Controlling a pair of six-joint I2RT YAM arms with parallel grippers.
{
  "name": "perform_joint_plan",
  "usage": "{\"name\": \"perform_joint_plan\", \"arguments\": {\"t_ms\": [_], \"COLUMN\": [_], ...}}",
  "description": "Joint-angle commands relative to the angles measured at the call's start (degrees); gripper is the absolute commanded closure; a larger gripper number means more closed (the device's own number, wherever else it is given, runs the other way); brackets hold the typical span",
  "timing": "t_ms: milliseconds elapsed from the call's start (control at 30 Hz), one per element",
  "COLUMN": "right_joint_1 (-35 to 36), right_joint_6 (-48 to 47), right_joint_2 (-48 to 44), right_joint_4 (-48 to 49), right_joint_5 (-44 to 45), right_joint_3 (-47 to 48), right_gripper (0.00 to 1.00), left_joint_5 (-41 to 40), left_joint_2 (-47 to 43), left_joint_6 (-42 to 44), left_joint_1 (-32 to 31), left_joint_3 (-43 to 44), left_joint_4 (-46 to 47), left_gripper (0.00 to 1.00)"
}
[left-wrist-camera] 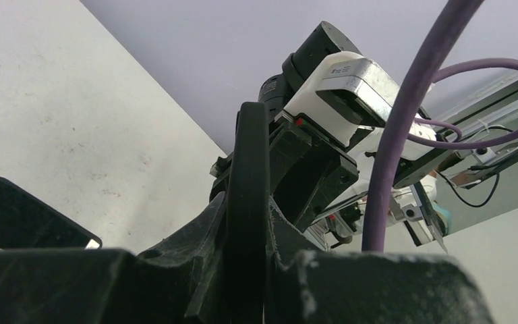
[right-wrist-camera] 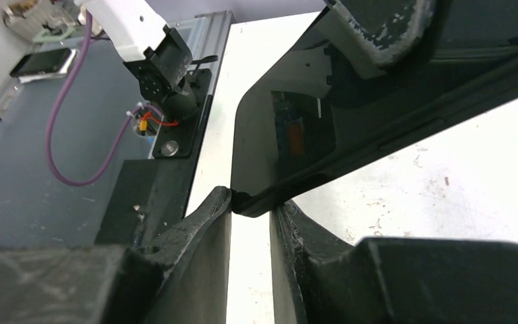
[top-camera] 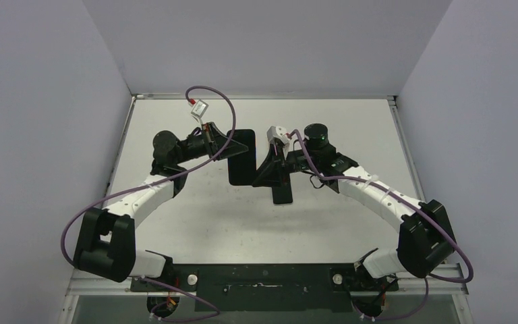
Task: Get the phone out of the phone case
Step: Remove the phone case from the phone.
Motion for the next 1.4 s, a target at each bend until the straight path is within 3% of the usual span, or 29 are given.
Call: {"name": "perform_joint_plan", "arguments": {"t_ms": [0, 233, 700, 1000, 1100, 1200, 1367], "right_joint_1": [1.2, 1.14, 1.49, 1.26, 1.29, 1.21, 0.57], "right_joint_6": [-18.06, -23.85, -36.12, -26.56, -17.99, -11.8, -6.62], "right_joint_2": [-0.03, 2.28, 5.93, 2.4, -0.8, -4.67, -11.33], "right_joint_4": [-6.14, -10.61, -21.36, -10.92, -4.01, 1.4, -1.03], "right_joint_5": [1.52, 3.96, 14.06, 18.35, 18.52, 19.05, 22.46], "right_joint_3": [3.74, 6.56, 12.11, 7.75, 3.55, -1.48, -5.69], "right_gripper": [1.0, 1.0, 1.0, 1.0, 0.88, 0.69, 0.47], "left_joint_5": [-1.71, 0.06, 2.77, -0.43, -4.37, -9.09, -17.5], "left_joint_2": [0.49, 2.58, 2.07, 0.14, -0.61, -1.51, -3.54], "left_joint_6": [-14.58, -22.95, -22.34, -18.85, -15.53, -12.39, -10.49], "left_joint_1": [-0.6, -1.59, -2.71, -2.05, -1.33, -0.78, 0.53], "left_joint_3": [2.93, 1.95, 1.75, -0.1, -2.07, -4.17, -7.55], "left_joint_4": [10.07, 19.81, 17.46, 16.8, 15.08, 13.14, 11.61], "left_gripper": [1.0, 1.0, 1.0, 1.0, 1.0, 1.0, 1.0]}}
